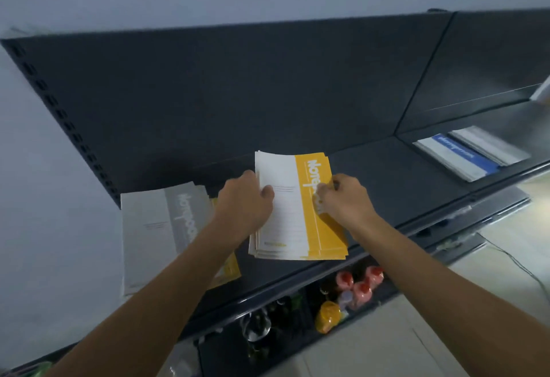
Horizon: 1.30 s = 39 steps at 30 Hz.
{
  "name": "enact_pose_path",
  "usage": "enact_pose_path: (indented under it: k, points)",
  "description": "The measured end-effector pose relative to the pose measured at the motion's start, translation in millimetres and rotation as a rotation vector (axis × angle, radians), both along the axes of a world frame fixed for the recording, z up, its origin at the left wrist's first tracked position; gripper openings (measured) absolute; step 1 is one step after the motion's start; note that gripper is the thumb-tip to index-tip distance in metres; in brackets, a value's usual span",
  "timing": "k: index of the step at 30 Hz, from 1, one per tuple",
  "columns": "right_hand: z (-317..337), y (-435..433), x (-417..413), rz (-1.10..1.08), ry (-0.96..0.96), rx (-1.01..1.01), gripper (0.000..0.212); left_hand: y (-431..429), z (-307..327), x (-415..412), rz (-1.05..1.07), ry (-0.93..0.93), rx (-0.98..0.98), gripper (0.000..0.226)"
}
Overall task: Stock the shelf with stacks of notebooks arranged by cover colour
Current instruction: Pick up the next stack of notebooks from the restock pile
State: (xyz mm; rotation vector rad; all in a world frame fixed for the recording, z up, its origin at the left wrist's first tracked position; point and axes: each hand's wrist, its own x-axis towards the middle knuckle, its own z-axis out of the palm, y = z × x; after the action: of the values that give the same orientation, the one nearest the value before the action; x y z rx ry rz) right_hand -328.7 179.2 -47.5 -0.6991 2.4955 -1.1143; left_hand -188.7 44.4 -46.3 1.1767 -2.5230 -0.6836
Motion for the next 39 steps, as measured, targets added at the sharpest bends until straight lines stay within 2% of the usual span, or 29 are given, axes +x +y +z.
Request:
enact_pose_path:
  k: [8, 15, 27, 36, 39]
  points:
    - [-1, 74, -97, -0.097, 0.019, 0.001, 0.027, 60, 13, -108, -0.128, 0.031, 0.01, 0.023]
    - [-1, 140, -198, -0.148, 0.131, 0.037, 0.027, 121, 17, -218, -0.175, 0.026, 0.028, 0.024]
    - [3, 229, -319, -0.262, 0.107, 0.058, 0.035, 194, 15, -359, -0.283, 0.006, 0.045, 0.03]
    - [-13, 276, -402, -0.39, 0.003, 0.035, 0.015, 230, 7, -455, -0.386, -0.043, 0.079, 0.027]
    - [-14, 287, -432, -0.408, -0.007, 0.03, 0.016, 239, 4, -491, -0.417, -0.046, 0.091, 0.028]
